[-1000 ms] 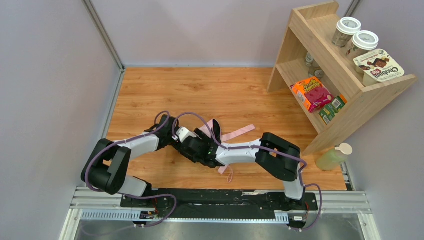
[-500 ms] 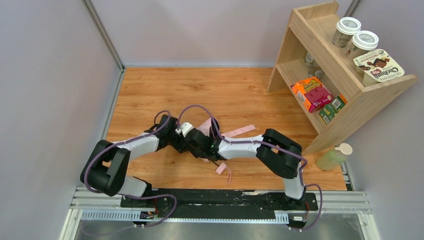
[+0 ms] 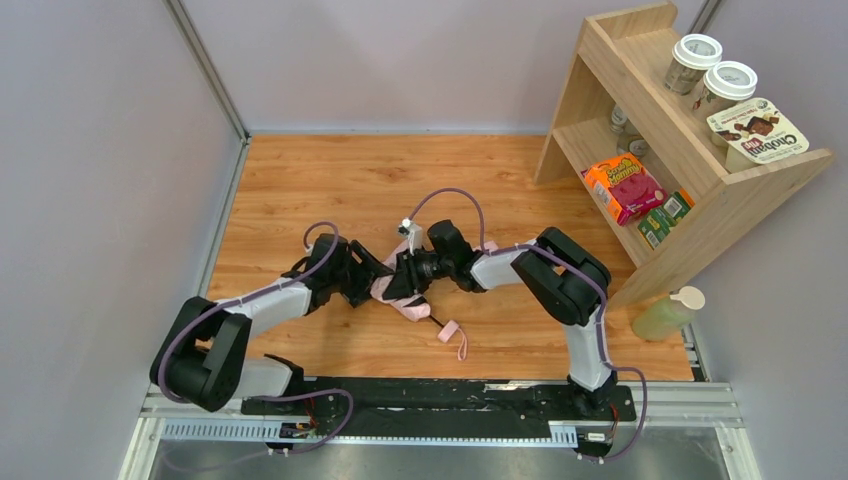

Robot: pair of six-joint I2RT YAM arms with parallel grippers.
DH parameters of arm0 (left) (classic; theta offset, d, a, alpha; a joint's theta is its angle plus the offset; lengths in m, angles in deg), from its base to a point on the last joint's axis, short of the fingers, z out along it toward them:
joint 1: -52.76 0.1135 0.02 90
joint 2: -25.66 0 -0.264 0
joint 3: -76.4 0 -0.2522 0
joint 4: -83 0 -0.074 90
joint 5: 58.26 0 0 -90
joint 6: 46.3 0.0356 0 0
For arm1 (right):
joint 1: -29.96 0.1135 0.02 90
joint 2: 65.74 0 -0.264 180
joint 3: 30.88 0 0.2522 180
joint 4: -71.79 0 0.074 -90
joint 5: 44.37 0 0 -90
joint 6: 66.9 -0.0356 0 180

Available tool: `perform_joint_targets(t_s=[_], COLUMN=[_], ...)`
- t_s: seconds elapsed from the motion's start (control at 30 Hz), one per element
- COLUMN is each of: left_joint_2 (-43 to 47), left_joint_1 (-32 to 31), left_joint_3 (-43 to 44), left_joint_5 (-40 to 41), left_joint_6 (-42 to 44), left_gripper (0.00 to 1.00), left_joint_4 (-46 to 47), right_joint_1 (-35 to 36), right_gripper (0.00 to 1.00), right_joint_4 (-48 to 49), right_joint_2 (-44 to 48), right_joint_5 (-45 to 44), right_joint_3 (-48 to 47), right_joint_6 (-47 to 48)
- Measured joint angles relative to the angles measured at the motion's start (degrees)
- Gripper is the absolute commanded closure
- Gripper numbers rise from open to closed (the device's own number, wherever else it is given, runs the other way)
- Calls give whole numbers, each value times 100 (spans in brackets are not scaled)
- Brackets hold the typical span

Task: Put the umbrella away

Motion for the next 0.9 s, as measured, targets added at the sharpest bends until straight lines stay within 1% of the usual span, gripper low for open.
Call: perform_joint_targets(t_s=[0.07,0.13,0.17,0.2,0.23,0.27,0.3,0.33,0.4,0.43,0.47,0.53,0.6,0.67,0.73,0.8,0.9], left_joint_2=[-173,-387,-468,-529,-601,-658,-708,-732,-756,-758,-756,-763,-774,-769,-750,-734,-728], left_joint_1=[-9,-39,-52,-74,-98,-114,-125,-125,-129,-129,-138,-175,-201,-245,-275,-291,-289], left_joint_3=[57,160,210,238,264,269,267,267,262,269,271,269,271,269,269,282,367], left_joint_5=[-109,-223,-254,-256,-245,-234,-227,-227,-227,-238,-251,-304,-354,-393,-391,-380,-385], left_joint_6=[-31,-87,-118,-157,-201,-269,-339,-411,-514,-538,-562,-564,-564,-562,-562,-562,-557], left_gripper=[21,26,35,53,59,72,79,88,100,100,100,100,100,100,100,100,100], left_joint_4=[131,214,210,210,203,214,240,258,278,278,275,264,260,225,175,66,-179], right_joint_1=[-98,-186,-227,-258,-291,-321,-334,-356,-369,-372,-367,-339,-291,-184,39,330,874], right_gripper=[100,100,100,100,100,100,100,100,100,96,91,74,54,36,24,20,20], right_joint_4=[160,227,214,188,142,57,-46,-144,-490,-673,-898,-1445,-2015,-2704,-3338,-3781,-4092], right_joint_2=[-98,-170,-192,-210,-234,-267,-286,-291,-280,-262,-227,-114,22,195,389,662,1139], right_joint_5=[326,570,664,732,811,896,955,977,981,964,922,793,551,109,-553,-1329,-2662], right_joint_3=[-2,-55,-90,-118,-155,-208,-269,-313,-442,-511,-575,-704,-833,-1014,-1191,-1327,-1388], right_joint_6=[-201,-361,-413,-444,-468,-505,-551,-557,-546,-529,-476,-310,-109,136,385,686,1252])
